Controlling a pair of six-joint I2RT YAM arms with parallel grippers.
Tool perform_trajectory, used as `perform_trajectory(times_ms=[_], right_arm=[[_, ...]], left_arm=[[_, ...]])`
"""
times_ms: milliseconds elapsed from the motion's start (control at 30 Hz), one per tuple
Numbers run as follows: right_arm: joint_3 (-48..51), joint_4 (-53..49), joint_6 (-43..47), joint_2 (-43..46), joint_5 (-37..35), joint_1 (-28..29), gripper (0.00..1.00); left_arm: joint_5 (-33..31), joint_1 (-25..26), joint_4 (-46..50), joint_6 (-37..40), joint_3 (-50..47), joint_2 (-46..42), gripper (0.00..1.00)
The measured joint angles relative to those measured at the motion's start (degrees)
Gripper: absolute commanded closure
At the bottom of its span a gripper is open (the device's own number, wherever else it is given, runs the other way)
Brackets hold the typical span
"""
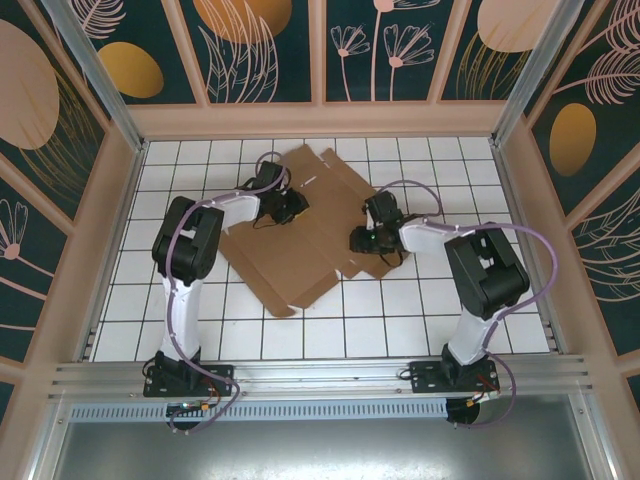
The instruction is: Fold the paper box
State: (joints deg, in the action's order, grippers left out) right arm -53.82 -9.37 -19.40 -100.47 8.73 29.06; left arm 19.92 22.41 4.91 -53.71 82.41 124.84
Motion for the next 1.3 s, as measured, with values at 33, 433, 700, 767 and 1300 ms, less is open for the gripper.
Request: perform_trajectory(times_ms=[33,433,700,767,1300], right_arm=[[0.8,0.0,-0.6,0.7,0.5,1.3,0.56],[-0.8,-5.0,-1.6,7.5,7.1,3.0,0.20],[-13.1,-1.0,1.8,9.8,14.6,-10.6,0.13],[-17.0,-0.5,3.8,6.2,18.4,-14.9,0.05],[-41.3,-14.7,21.2,-27.7,26.1,-20.7,0.10]], left_arm=[[0.0,0.0,0.6,0.7,0.9,0.5,0.77],[-1.2,-0.2,4.4,8.1,2.9,-0.2,0.71],[1.1,0.9,-2.3,6.7,-5.8,-7.8,0.71],[1.7,2.2,-3.7,6.3,-7.0,-7.8,0.71],[3.1,3.2,-5.7,6.3,-7.1,-3.5,0.73]])
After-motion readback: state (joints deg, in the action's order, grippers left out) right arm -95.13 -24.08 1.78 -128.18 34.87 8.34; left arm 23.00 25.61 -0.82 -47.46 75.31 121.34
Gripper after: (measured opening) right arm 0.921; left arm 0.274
